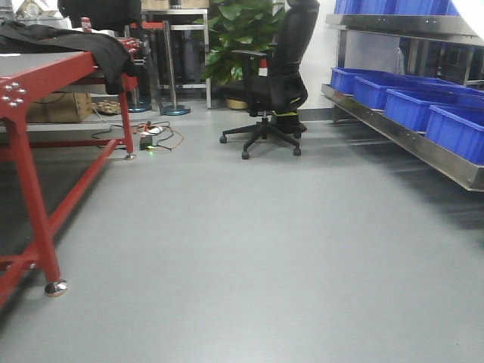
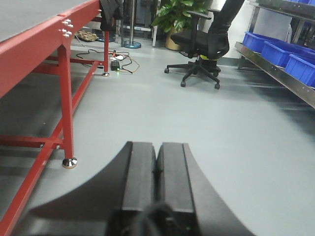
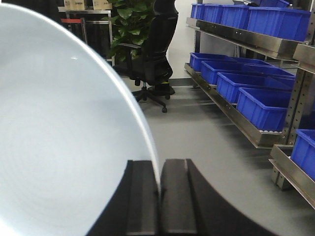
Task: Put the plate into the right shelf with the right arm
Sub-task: 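Drive the base toward the steel shelf with blue bins, holding the plate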
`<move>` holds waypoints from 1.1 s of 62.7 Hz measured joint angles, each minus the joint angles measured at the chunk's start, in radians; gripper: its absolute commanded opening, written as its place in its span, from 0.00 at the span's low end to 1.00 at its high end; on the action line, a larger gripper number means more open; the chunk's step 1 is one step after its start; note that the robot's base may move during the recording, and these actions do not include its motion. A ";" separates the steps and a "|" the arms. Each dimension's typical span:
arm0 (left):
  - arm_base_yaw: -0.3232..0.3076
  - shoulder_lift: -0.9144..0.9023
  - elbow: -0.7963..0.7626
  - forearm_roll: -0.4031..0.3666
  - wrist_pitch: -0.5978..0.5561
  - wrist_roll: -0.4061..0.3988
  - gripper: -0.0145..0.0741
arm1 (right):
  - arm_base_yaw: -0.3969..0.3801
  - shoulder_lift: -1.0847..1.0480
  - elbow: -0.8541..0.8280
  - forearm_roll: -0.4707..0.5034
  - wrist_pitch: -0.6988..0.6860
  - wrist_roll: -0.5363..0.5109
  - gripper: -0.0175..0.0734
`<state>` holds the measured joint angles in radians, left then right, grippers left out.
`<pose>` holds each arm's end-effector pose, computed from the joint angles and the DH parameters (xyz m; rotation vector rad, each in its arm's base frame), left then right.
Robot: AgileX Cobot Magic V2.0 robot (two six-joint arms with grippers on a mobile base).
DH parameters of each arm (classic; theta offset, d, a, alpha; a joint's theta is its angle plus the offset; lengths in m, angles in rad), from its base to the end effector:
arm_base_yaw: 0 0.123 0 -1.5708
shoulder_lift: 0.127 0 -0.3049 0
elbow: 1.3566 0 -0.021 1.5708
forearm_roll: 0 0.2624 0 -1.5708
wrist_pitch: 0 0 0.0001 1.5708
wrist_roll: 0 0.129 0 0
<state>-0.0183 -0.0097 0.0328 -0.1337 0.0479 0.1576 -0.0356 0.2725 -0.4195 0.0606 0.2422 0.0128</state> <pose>0.0867 -0.0024 0.1985 0.0380 1.5537 -0.0004 0.0985 -0.0016 0.3218 0.0732 1.5768 0.0397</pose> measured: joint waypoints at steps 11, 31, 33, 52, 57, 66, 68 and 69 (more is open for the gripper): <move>0.000 0.000 0.000 0.000 0.000 0.000 0.02 | 0.000 0.000 0.000 0.002 0.000 0.000 0.25; 0.000 0.000 0.000 0.000 0.000 0.000 0.02 | 0.000 0.000 0.000 0.002 0.000 0.000 0.25; 0.000 0.000 0.000 0.000 0.000 0.000 0.02 | 0.000 0.000 0.000 0.002 0.000 0.000 0.25; 0.000 0.000 0.000 0.000 0.000 0.000 0.02 | 0.000 0.000 0.000 0.002 0.000 0.000 0.25; 0.000 0.000 0.000 0.000 0.000 0.000 0.02 | 0.000 0.000 0.000 0.002 0.000 0.000 0.25; 0.000 0.000 0.000 0.000 0.000 0.000 0.02 | 0.000 0.000 0.000 0.002 0.000 0.000 0.25; 0.000 0.000 0.000 0.000 0.000 0.000 0.02 | 0.000 0.000 0.000 0.002 0.000 0.000 0.25; 0.000 0.000 0.000 0.000 0.000 0.000 0.02 | 0.000 0.000 0.000 0.002 0.000 0.000 0.25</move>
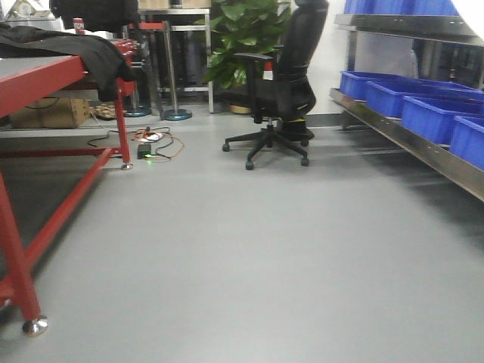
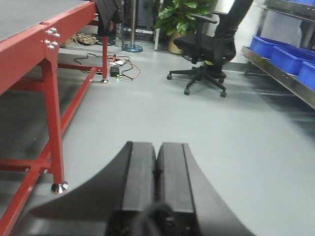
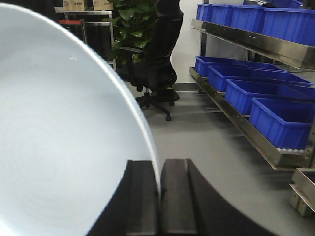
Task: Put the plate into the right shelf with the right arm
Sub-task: 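Drive the base toward the steel shelf with blue bins, holding the plate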
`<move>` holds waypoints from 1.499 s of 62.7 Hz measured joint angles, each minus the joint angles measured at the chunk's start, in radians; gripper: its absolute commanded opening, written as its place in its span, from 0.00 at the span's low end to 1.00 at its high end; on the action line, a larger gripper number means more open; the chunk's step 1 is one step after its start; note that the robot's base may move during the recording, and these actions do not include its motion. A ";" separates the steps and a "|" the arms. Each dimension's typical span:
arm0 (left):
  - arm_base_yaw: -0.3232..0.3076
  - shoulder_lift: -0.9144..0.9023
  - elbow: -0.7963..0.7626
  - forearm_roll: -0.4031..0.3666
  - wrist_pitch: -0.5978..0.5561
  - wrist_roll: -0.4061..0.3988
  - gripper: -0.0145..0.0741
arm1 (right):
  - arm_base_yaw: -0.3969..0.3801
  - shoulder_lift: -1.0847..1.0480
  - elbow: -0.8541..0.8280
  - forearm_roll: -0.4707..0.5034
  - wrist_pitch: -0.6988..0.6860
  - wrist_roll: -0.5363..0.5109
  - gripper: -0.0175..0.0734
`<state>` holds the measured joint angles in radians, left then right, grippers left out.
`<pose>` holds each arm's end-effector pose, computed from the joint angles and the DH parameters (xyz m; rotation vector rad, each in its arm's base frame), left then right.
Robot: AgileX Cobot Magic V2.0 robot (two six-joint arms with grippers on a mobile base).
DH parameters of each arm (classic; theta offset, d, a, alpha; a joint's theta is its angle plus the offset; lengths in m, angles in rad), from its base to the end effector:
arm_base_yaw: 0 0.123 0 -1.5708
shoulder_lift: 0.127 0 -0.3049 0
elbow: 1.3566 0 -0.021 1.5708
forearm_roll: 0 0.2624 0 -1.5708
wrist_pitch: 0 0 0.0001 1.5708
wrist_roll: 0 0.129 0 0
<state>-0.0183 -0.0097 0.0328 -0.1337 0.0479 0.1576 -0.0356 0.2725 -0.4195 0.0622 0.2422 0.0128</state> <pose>0.0867 -0.0024 0.1985 0.0380 1.5537 -0.0004 0.0985 -0.0016 0.3218 0.0742 1.5768 0.0412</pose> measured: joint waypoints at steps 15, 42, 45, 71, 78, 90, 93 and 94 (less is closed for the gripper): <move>0.000 0.000 0.000 0.000 0.000 0.000 0.02 | 0.000 0.000 0.000 0.000 0.000 0.000 0.25; 0.000 0.000 0.000 0.000 0.000 0.000 0.02 | 0.000 0.000 0.000 0.000 0.000 0.000 0.25; 0.000 0.000 0.000 0.000 0.000 0.000 0.02 | 0.000 0.000 0.000 0.000 0.000 0.000 0.25; 0.000 0.000 0.000 0.000 0.000 0.000 0.02 | 0.000 0.000 0.000 0.000 0.000 0.000 0.25; 0.000 0.000 0.000 0.000 0.000 0.000 0.02 | 0.000 0.000 0.000 0.000 0.000 0.000 0.25; 0.000 0.000 0.000 0.000 0.000 0.000 0.02 | 0.000 0.000 0.000 0.000 0.000 0.000 0.25; 0.000 0.000 0.000 0.000 0.000 0.000 0.02 | 0.000 0.000 0.000 0.000 0.000 0.000 0.25; 0.000 0.000 0.000 0.000 0.000 0.000 0.02 | 0.000 0.000 0.000 0.000 0.000 0.000 0.25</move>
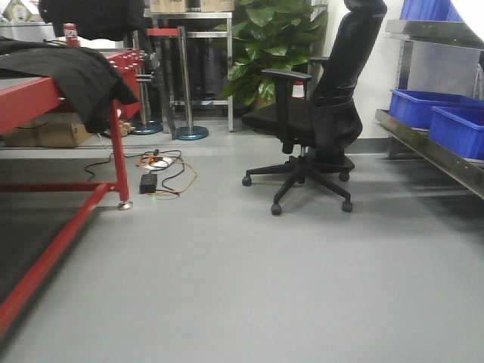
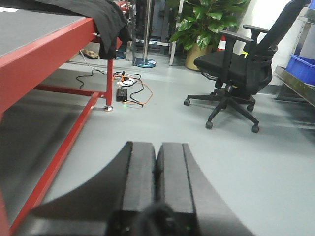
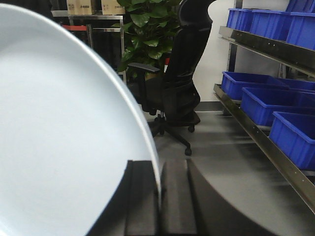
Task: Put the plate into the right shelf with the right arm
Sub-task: 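Drive the base toward the steel shelf with blue bins, holding the plate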
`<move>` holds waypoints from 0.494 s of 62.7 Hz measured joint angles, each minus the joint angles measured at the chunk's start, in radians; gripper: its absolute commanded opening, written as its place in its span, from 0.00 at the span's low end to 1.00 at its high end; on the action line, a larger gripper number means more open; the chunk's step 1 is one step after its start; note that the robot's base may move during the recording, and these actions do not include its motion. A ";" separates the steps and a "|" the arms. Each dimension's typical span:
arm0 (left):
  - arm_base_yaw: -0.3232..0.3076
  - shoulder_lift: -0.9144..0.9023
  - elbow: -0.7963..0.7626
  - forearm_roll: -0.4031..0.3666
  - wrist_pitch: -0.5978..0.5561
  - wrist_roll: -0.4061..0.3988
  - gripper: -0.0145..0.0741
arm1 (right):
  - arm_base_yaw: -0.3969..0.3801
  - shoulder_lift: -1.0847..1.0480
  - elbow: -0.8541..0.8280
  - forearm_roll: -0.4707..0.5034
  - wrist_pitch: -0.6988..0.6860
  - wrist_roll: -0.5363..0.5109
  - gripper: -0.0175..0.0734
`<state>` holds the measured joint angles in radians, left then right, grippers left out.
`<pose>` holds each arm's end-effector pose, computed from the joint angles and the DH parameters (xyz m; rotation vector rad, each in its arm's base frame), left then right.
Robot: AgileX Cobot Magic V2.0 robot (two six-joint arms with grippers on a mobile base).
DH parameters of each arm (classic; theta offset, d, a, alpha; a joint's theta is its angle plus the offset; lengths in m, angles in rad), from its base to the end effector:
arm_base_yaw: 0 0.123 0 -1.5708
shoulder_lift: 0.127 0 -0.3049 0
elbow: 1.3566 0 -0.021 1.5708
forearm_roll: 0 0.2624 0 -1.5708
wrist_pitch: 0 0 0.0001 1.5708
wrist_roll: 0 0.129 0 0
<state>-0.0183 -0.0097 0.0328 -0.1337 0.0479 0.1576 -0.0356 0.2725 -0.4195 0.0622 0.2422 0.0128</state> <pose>0.0867 -0.0024 0.1985 0.0380 1.5537 -0.0004 0.0985 -0.0016 0.3218 0.0742 1.5768 0.0412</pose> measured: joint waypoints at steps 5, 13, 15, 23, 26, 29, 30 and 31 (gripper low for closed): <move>0.000 0.000 0.000 0.000 0.000 0.000 0.02 | 0.000 0.000 0.000 0.000 0.000 0.000 0.25; 0.000 0.000 0.000 0.000 0.000 0.000 0.02 | 0.000 0.000 0.000 0.000 0.000 0.000 0.25; 0.000 0.000 0.000 0.000 0.000 0.000 0.02 | 0.000 0.000 0.000 0.000 0.000 0.000 0.25; 0.000 0.000 0.000 0.000 0.000 0.000 0.02 | 0.000 0.000 0.000 0.000 0.000 0.000 0.25; 0.000 0.000 0.000 0.000 0.000 0.000 0.02 | 0.000 0.000 0.000 0.000 0.000 0.000 0.25; 0.000 0.000 0.000 0.000 0.000 0.000 0.02 | 0.000 0.000 0.000 0.000 0.000 0.000 0.25; 0.000 0.000 0.000 0.000 0.000 0.000 0.02 | 0.000 0.000 0.000 0.000 0.000 0.000 0.25; 0.000 0.000 0.000 0.000 0.000 0.000 0.02 | 0.000 0.000 0.000 0.000 0.000 0.000 0.25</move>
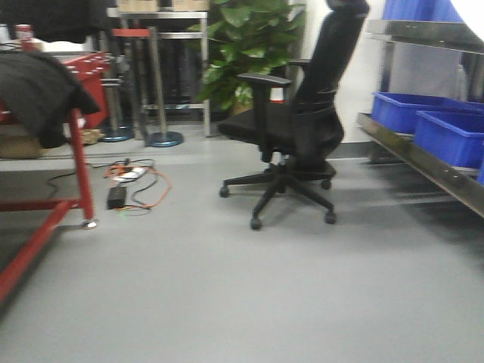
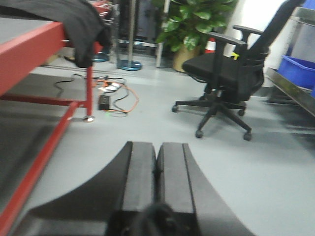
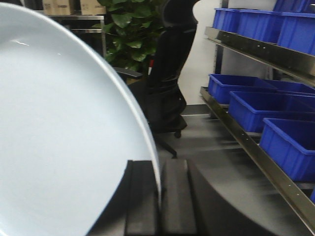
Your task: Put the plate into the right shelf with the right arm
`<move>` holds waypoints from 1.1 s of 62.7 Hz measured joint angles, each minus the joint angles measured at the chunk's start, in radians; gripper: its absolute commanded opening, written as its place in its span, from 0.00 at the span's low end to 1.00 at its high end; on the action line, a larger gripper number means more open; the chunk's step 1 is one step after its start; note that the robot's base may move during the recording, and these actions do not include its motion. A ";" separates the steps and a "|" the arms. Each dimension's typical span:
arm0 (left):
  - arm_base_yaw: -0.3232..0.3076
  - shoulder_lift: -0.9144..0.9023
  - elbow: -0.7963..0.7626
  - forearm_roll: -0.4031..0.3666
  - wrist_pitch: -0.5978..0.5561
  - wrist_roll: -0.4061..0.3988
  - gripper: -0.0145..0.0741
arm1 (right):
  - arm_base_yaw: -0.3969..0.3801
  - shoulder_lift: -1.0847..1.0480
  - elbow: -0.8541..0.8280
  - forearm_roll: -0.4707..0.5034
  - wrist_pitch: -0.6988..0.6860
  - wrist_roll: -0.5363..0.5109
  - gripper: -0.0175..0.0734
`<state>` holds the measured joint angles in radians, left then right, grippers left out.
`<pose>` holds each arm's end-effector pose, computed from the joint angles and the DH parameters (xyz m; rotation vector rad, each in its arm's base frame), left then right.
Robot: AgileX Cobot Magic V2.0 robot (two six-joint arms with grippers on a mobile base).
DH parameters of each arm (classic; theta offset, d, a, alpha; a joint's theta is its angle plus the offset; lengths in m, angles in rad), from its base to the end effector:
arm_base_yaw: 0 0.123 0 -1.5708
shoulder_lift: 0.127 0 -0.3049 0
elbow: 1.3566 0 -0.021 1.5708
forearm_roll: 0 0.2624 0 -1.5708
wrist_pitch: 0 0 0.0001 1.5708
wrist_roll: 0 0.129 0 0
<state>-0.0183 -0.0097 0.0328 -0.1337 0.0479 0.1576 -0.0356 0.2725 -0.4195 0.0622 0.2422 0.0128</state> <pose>0.0867 -0.0024 0.1985 0.0380 1.5537 -0.0004 0.0985 -0.0016 0.3218 0.0742 1.5768 0.0412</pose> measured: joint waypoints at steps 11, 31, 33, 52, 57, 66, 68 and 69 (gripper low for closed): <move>0.000 0.000 0.000 0.000 0.000 0.000 0.02 | 0.000 0.000 0.000 0.000 0.000 0.000 0.25; 0.000 0.000 0.000 0.000 0.000 0.000 0.02 | 0.000 0.000 0.000 0.000 0.000 0.000 0.25; 0.000 0.000 0.000 0.000 0.000 0.000 0.02 | 0.000 0.000 0.000 0.000 0.000 0.000 0.25; 0.000 0.000 0.000 0.000 0.000 0.000 0.02 | 0.000 0.000 0.000 0.000 0.000 0.000 0.25; 0.000 0.000 0.000 0.000 0.000 0.000 0.02 | 0.000 0.000 0.000 0.000 0.000 0.000 0.25; 0.000 0.000 0.000 0.000 0.000 0.000 0.02 | 0.000 0.000 0.000 0.000 0.000 0.000 0.25; 0.000 0.000 0.000 0.000 0.000 0.000 0.02 | 0.000 0.000 0.000 0.000 0.000 0.000 0.25; 0.000 0.000 0.000 0.000 0.000 0.000 0.02 | 0.000 0.000 0.000 0.000 0.000 0.000 0.25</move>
<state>-0.0183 -0.0097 0.0328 -0.1337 0.0479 0.1576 -0.0356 0.2725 -0.4195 0.0622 0.2422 0.0128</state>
